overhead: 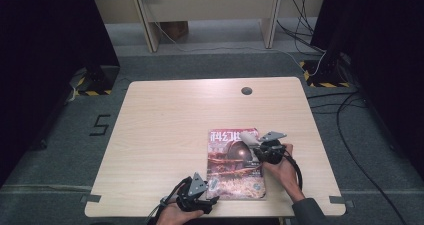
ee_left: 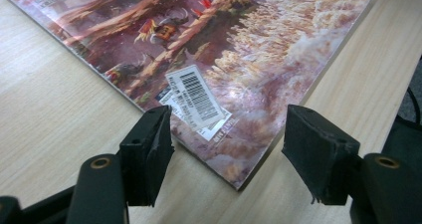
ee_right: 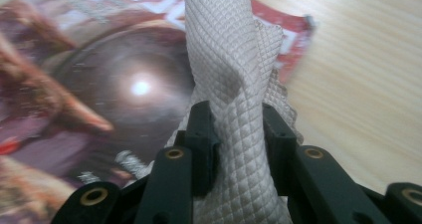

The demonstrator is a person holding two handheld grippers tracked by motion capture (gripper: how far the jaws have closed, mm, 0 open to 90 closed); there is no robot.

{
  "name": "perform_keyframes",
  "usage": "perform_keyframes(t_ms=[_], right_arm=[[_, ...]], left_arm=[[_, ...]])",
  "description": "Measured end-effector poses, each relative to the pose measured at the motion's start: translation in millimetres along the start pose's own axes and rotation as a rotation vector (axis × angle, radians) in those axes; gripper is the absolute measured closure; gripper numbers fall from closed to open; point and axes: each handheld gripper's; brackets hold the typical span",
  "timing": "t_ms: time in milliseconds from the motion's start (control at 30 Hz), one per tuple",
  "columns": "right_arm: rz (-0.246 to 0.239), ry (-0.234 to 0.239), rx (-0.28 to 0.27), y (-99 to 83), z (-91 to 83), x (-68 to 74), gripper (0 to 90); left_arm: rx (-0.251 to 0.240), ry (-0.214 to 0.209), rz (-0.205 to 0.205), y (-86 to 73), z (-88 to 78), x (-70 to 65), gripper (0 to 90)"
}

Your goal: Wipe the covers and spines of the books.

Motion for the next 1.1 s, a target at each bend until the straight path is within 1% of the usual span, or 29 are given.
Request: perform_keyframes(t_ms=[67,133,233,333,567,667,700,733,833,867,900,933,1000,1033,1067,1100], right_arm=[[0.017,0.005,-0.004,-0.6,0.4,-3.1,71.6],[-0.003,-0.004,-0.002,0.0,0.5,-1.3,71.8],[-0.025,-0.02,0.003,1.3,0.8,0.9,71.8],[-0.024,-0.022,0.003,2.2,1.9,0.1,71.8],[-0.031,-0.036,0.002,5.7,5.5,-1.6,72.8],[-0.009,-0.034,0.004,6.1,6.0,-1.8,73.1],[-0.01,-0.029,0.002,6.2,6.0,-1.4,73.0],[-0.007,-0.019,0.001,6.4,5.7,0.6,72.9],[-0.034,0.008,-0.002,8.8,6.7,12.0,73.1],[-0.045,0.029,-0.006,9.9,7.7,16.8,73.1],[-0.046,0.051,-0.008,11.2,8.5,22.7,73.1],[-0.061,0.063,-0.012,12.6,9.5,28.5,73.1],[-0.094,0.074,-0.011,15.8,10.9,37.8,73.0],[-0.098,0.074,-0.01,16.7,11.2,40.6,73.1],[-0.102,0.076,-0.01,17.0,11.5,41.1,72.9],[-0.095,0.081,-0.012,16.9,11.7,40.0,72.4]], left_arm=[[0.003,0.001,0.003,-0.3,0.4,0.0,35.5],[0.006,-0.003,0.002,-0.1,1.7,0.0,36.1],[0.012,0.009,0.017,0.3,3.0,-0.3,36.4],[0.008,0.006,0.016,0.7,3.3,1.1,37.9],[0.014,0.03,0.024,3.6,6.7,-2.2,37.7],[0.016,0.033,0.018,5.3,8.1,-2.5,37.7],[0.015,0.035,0.016,5.7,8.7,-2.5,37.7],[0.014,0.038,0.013,6.3,9.3,-2.6,37.6],[0.007,0.041,0.004,8.7,12.8,-2.0,37.5],[0.004,0.046,0.001,9.5,14.1,-2.0,37.6],[0.0,0.045,0.002,10.1,15.1,-1.9,37.6],[0.001,0.044,0.002,10.4,15.4,-1.9,37.6],[-0.005,0.046,0.001,9.7,15.3,-1.7,37.6],[-0.006,0.046,0.0,9.5,15.2,-1.8,37.7],[-0.008,0.045,-0.002,9.3,15.1,-1.6,37.7],[-0.007,0.04,-0.005,9.2,14.7,-1.1,37.7]])
Point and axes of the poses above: each handheld gripper's, and its own axes: z roughly forward along the jaws, y roughly out of its top, x roughly to its left, and after that the axes turned 4 degrees about -z, right-handed
